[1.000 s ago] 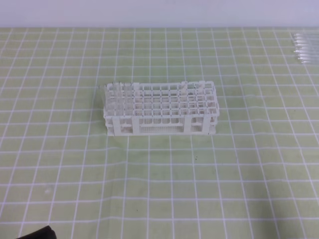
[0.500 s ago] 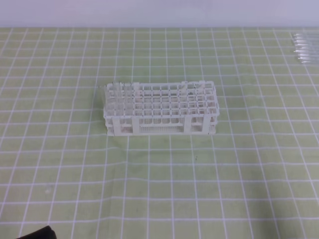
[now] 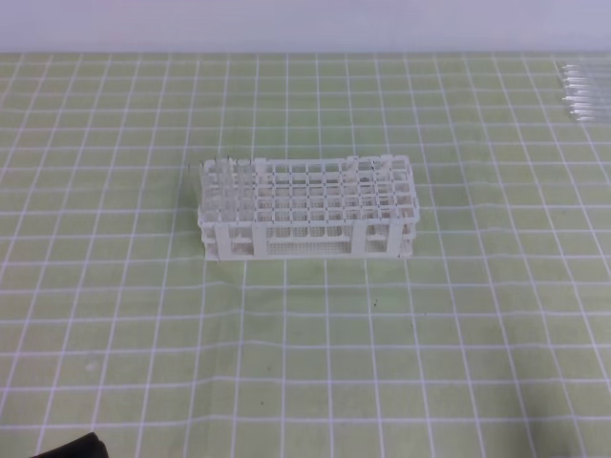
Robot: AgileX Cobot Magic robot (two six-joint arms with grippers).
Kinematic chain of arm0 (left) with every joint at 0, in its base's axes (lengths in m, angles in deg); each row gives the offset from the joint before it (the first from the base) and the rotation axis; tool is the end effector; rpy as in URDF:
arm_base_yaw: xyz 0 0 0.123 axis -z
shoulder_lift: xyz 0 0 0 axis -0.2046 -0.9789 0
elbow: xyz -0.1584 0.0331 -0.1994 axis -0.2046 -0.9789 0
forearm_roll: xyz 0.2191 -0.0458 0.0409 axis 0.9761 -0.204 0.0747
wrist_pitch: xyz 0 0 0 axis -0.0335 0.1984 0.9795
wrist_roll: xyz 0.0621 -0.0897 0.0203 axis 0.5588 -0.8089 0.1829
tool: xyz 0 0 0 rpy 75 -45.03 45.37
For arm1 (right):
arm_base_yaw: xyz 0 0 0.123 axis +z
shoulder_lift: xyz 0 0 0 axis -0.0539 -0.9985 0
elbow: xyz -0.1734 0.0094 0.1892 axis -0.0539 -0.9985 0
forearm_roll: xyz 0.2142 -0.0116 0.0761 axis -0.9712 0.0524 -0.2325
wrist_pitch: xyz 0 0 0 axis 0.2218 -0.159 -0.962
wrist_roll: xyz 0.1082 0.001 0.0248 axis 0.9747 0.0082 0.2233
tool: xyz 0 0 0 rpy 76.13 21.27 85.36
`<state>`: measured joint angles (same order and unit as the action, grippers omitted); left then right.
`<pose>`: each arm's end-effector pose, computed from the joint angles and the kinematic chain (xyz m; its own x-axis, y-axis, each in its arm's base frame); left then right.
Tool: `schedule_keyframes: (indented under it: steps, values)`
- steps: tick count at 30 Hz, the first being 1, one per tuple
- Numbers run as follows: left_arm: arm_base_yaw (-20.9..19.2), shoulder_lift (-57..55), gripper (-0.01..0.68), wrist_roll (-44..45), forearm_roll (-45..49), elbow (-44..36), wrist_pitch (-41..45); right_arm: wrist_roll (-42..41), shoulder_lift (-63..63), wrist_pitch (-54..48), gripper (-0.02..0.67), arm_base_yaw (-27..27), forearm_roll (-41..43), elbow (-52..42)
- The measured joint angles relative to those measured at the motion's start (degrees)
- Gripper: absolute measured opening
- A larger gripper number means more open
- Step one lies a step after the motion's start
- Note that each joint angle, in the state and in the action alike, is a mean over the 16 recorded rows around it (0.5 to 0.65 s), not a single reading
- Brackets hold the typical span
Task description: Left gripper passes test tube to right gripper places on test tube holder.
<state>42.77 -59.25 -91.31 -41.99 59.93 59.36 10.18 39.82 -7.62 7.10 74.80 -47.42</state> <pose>0.0599 -0.0527 0.1889 -0.1299 0.0568 -0.9899 0.7018 0.7105 -0.0513 0.0783 0.0081 0.1940 -0.0972 0.0669 -0.9930 -0.0857 0.9935 0.0753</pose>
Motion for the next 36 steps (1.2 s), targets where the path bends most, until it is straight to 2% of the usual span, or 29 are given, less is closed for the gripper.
schedule_keyframes:
  steps: [11, 36]
  values:
    - [-0.01, -0.07, -0.002, 0.00, 0.01, -0.15, -0.04, 0.09, -0.07, -4.64, -0.016, 0.00, 0.30, 0.00]
    - [-0.23, 0.00, -0.002, 0.14, 2.28, -0.22, -0.35, 0.09, -0.08, -4.93, -0.016, 0.00, 0.42, 0.00]
